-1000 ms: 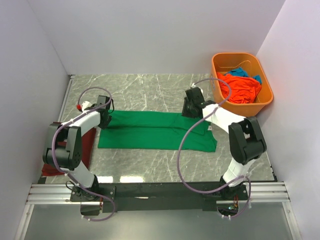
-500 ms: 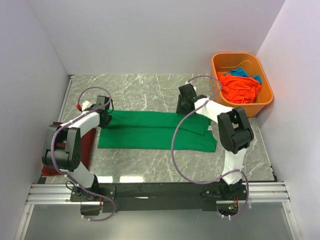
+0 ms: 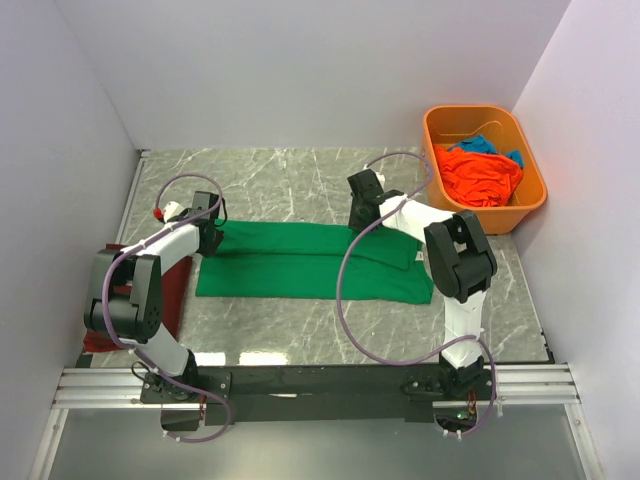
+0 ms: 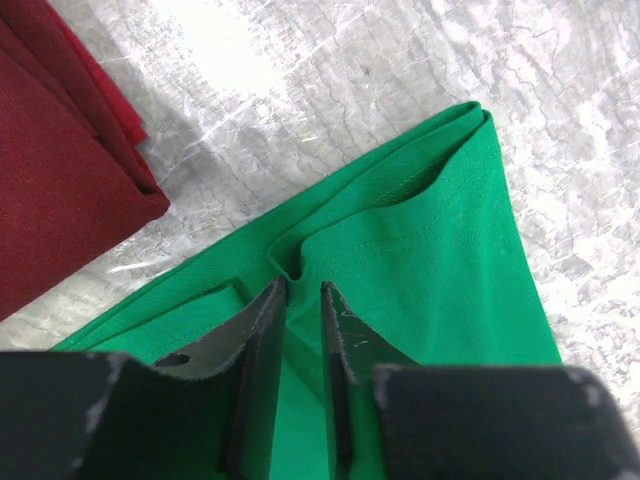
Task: Fold and stack the t-shirts
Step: Fold the tshirt
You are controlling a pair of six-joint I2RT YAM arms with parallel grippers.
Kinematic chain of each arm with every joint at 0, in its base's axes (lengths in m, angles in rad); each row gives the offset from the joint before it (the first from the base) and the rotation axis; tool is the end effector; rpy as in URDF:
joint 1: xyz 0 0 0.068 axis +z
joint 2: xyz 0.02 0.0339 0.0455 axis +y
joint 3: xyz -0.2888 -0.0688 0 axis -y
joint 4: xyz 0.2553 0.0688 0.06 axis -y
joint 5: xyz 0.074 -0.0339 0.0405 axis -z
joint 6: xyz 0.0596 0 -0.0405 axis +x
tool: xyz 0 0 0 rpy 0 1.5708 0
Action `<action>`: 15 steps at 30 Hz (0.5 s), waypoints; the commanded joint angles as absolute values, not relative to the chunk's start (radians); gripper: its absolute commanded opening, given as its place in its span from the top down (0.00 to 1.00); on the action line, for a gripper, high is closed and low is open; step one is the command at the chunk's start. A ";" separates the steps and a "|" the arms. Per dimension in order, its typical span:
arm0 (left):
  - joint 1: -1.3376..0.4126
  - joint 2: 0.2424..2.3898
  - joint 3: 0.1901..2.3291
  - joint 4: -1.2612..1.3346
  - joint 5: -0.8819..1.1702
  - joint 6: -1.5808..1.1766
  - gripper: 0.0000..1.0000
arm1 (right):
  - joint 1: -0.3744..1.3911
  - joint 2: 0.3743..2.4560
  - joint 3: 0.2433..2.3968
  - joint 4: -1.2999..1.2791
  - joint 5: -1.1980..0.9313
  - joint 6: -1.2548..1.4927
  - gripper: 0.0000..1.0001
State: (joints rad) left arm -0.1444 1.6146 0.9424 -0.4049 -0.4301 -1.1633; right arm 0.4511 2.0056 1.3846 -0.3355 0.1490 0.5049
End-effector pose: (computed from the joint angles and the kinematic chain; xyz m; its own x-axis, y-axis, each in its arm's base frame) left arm 0.3306 -0.0230 0.1771 -0.2859 -0.8017 -0.5249 -0.8257 0.4841 -0.2896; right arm 0.4186 0.1929 0.1670 -0.8150 0.1368 -0.5631 0.0458 0.9839 0.1726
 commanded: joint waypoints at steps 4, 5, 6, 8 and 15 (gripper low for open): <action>-0.141 1.605 0.942 -0.383 -0.422 -1.146 0.80 | 0.463 1.973 1.393 -0.333 0.202 0.520 0.92; -0.141 1.603 0.942 -0.383 -0.420 -1.146 0.81 | 0.463 1.965 1.388 -0.327 0.202 0.520 0.96; -0.141 1.603 0.942 -0.383 -0.420 -1.144 0.82 | 0.468 1.953 1.376 -0.325 0.198 0.519 0.98; -0.141 1.601 0.939 -0.383 -0.420 -1.144 0.85 | 0.469 1.927 1.364 -0.321 0.190 0.520 1.00; -0.140 1.589 0.931 -0.380 -0.423 -1.147 0.91 | 0.474 1.798 1.241 -0.291 0.173 0.534 1.00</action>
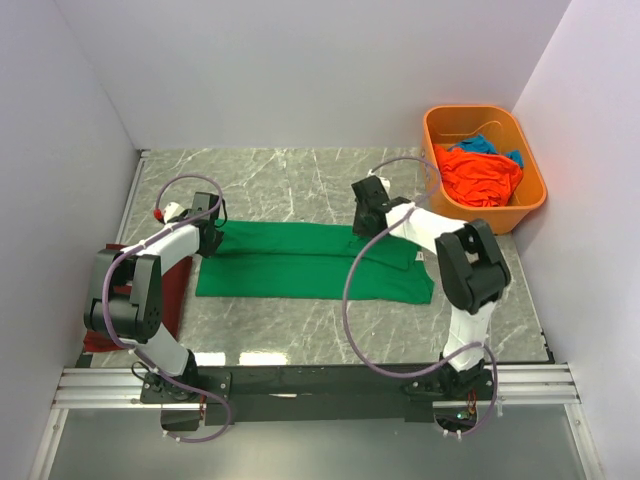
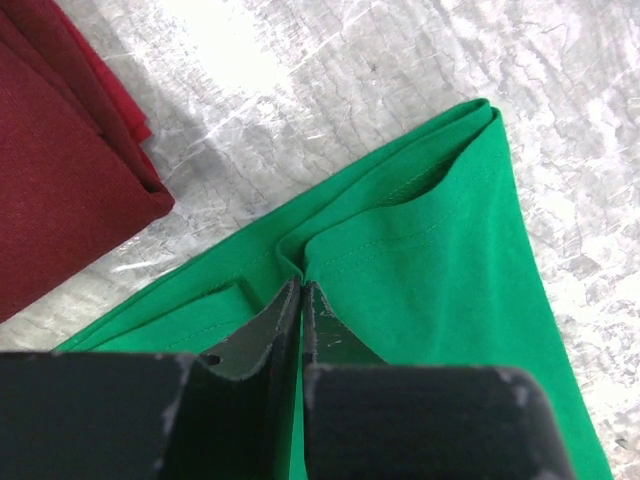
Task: Fold and stack the t-shirts
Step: Fold the tshirt
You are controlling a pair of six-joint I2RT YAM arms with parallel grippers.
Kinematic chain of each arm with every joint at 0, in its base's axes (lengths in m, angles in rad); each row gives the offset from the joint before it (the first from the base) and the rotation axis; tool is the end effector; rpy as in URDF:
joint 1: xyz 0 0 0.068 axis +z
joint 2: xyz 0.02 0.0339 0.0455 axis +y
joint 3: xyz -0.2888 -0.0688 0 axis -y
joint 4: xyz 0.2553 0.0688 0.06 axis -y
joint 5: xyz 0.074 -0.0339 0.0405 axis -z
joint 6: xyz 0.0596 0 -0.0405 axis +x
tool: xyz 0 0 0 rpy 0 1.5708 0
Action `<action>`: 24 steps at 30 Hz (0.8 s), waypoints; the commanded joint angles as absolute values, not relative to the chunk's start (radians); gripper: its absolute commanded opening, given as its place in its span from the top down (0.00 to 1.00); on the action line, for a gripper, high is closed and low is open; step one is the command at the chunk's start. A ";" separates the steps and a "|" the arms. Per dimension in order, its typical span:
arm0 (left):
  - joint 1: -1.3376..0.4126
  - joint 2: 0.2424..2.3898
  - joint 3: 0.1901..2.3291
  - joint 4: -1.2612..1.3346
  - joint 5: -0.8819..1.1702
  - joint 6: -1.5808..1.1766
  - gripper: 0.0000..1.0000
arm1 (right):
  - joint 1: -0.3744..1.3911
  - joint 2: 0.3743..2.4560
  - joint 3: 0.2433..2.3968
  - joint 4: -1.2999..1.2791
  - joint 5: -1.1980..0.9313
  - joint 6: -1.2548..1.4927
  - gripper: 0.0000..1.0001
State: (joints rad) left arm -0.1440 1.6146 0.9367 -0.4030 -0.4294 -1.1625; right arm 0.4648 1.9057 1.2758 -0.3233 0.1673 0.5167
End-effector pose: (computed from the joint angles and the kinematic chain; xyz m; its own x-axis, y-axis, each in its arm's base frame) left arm 0.3296 -0.0227 0.1755 -0.2885 -0.8014 -0.5240 -0.8266 0.4846 -0.2860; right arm 0.3919 0.1854 0.1761 -0.8094 0.1391 -0.5705 0.0507 0.9845 0.1680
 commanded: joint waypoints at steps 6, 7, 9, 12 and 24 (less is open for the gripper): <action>-0.132 1.585 0.920 -0.376 -0.420 -1.146 0.93 | 0.492 1.692 1.141 -0.273 0.152 0.554 1.00; -0.132 1.583 0.920 -0.373 -0.420 -1.144 0.93 | 0.497 1.678 1.128 -0.270 0.149 0.557 1.00; -0.127 1.580 0.917 -0.373 -0.420 -1.143 0.94 | 0.505 1.648 1.091 -0.261 0.140 0.567 1.00; -0.126 1.571 0.913 -0.368 -0.423 -1.143 0.94 | 0.520 1.608 1.045 -0.249 0.126 0.581 1.00; -0.115 1.560 0.887 -0.327 -0.414 -1.126 0.97 | 0.577 1.468 0.850 -0.166 0.137 0.661 1.00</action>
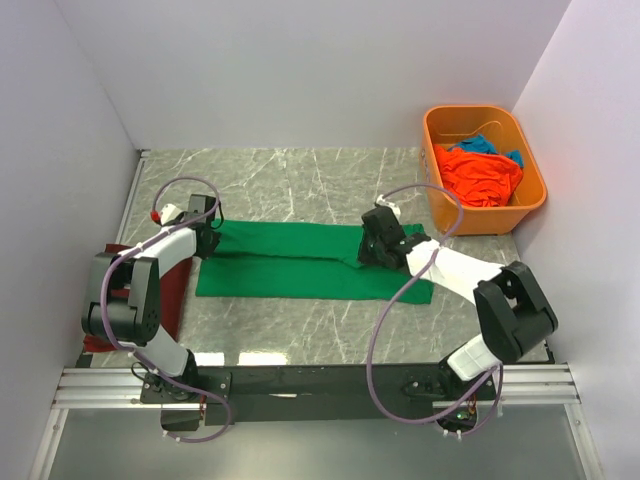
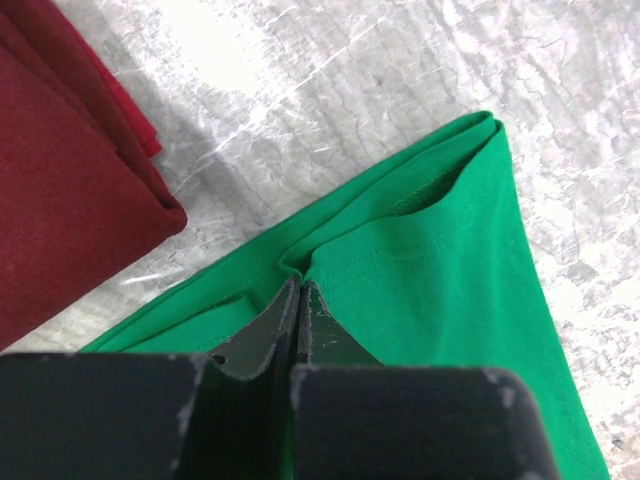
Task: Fold and stack the t-shirts
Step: Fold the tshirt
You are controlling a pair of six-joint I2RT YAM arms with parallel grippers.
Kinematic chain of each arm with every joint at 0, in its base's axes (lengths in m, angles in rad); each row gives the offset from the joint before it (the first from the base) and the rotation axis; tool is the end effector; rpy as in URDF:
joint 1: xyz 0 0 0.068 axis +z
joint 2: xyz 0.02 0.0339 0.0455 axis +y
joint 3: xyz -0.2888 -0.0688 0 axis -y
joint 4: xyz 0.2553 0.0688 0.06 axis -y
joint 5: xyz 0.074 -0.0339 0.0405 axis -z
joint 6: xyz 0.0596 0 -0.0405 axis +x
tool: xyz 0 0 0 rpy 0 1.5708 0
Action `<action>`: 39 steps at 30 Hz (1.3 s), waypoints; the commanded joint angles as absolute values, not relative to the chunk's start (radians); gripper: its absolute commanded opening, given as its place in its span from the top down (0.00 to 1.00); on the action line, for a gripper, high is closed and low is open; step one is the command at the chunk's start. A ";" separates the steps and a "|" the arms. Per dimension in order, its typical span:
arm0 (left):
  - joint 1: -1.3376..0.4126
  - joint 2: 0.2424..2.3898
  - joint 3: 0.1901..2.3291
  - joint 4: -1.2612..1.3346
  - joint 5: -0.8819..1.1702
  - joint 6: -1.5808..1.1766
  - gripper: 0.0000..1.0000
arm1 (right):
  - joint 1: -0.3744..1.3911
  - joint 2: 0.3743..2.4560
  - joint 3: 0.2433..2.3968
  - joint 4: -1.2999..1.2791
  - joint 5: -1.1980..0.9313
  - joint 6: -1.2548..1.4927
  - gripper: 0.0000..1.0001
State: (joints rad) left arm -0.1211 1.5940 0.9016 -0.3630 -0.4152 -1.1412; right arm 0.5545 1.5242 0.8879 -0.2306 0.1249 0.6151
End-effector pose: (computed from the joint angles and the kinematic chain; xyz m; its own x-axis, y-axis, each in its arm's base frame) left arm 0.3254 -0.0154 0.1736 -0.2808 -0.8039 -0.5244 -0.8214 0.4839 -0.3019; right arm 0.2876 0.1694 0.1970 -0.7912 0.1834 -0.5834 0.0033 0.9552 0.2959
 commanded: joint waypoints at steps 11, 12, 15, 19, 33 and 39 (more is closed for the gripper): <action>-0.106 1.536 0.845 -0.287 -0.417 -1.123 0.89 | 0.595 1.399 0.715 -0.048 0.137 0.727 1.00; -0.103 1.529 0.839 -0.282 -0.417 -1.123 0.87 | 0.595 1.394 0.710 -0.038 0.132 0.730 1.00; -0.098 1.516 0.828 -0.267 -0.410 -1.120 0.80 | 0.597 1.387 0.687 -0.009 0.126 0.736 1.00; -0.095 1.486 0.816 -0.245 -0.405 -1.109 0.68 | 0.595 1.371 0.655 0.060 0.103 0.749 1.00; -0.141 1.425 0.842 -0.167 -0.255 -1.011 0.54 | 0.601 1.379 0.583 0.285 -0.052 0.831 0.98; -0.245 1.492 0.896 -0.137 -0.172 -0.939 0.51 | 0.604 1.397 0.572 0.311 -0.058 0.857 0.93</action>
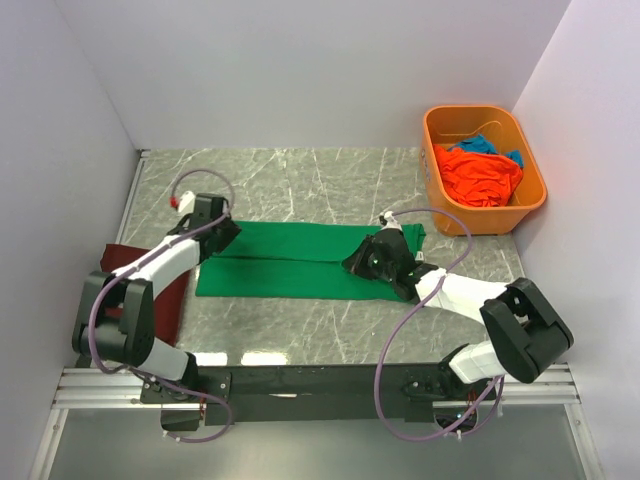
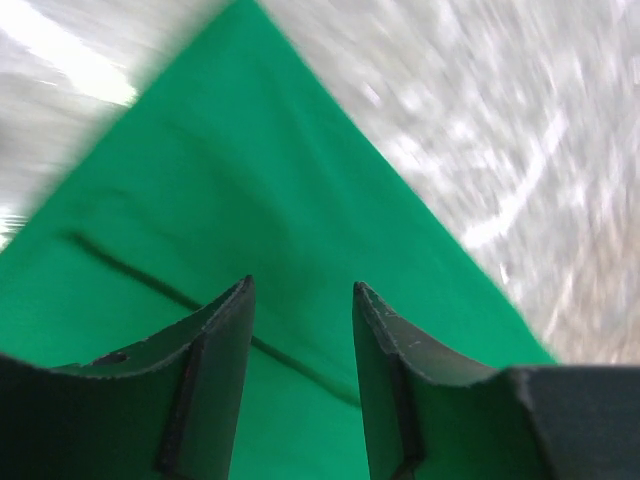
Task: Fold and stack the t-shirts
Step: Fold the tshirt
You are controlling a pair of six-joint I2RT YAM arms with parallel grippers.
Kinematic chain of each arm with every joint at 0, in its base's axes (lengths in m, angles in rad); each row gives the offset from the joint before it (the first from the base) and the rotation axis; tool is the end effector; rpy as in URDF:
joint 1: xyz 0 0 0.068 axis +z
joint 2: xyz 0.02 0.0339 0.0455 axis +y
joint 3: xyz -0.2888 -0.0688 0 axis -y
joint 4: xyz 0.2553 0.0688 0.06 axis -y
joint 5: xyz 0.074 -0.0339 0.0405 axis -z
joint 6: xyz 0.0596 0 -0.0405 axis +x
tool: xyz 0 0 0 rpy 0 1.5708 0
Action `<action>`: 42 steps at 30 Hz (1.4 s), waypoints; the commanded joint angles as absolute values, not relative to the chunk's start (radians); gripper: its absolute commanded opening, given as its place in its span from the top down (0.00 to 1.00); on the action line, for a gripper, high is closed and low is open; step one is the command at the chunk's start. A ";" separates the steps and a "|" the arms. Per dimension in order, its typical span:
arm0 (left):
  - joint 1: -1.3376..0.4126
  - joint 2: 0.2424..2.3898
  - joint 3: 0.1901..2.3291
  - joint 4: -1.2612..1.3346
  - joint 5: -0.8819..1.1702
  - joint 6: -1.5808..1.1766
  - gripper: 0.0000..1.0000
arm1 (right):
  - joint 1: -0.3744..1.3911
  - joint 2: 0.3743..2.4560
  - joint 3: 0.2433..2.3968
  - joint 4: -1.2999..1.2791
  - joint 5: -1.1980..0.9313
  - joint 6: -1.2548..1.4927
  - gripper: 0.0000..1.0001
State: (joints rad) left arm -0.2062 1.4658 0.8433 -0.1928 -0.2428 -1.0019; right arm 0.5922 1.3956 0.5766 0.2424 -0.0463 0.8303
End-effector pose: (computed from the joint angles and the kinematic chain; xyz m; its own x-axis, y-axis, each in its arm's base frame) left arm 0.3186 -0.0520 0.2046 -0.4153 -0.7486 -0.5168 -0.5801 0.6556 -0.4834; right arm 0.2472 0.1696 0.1796 -0.7405 0.3905 -0.5469 -0.0640 0.7692 0.6358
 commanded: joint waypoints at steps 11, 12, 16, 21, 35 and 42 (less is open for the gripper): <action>-0.463 1.577 0.899 0.120 0.158 -0.776 0.42 | 0.539 1.143 0.607 0.008 0.072 0.730 0.50; -0.481 1.588 0.905 0.127 0.161 -0.767 0.42 | 0.496 1.112 0.607 -0.015 0.051 0.718 0.48; -0.574 1.655 0.951 0.170 0.187 -0.756 0.40 | 0.260 1.127 0.641 -0.075 -0.064 0.620 0.48; -0.646 1.735 1.022 0.170 0.236 -0.732 0.40 | 0.161 1.260 0.725 -0.060 -0.185 0.537 0.48; -0.724 1.805 1.063 0.155 0.245 -0.721 0.40 | 0.121 1.589 0.917 -0.038 -0.256 0.471 0.52; -0.745 1.819 1.075 0.153 0.255 -0.721 0.42 | 0.127 1.658 0.925 -0.038 -0.253 0.465 0.52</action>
State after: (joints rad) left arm -0.7300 1.8069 1.0344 0.1253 0.2348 -0.7444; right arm 0.1257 1.6287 0.8829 -0.0521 -0.2481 0.4870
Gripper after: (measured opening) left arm 0.584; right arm 0.479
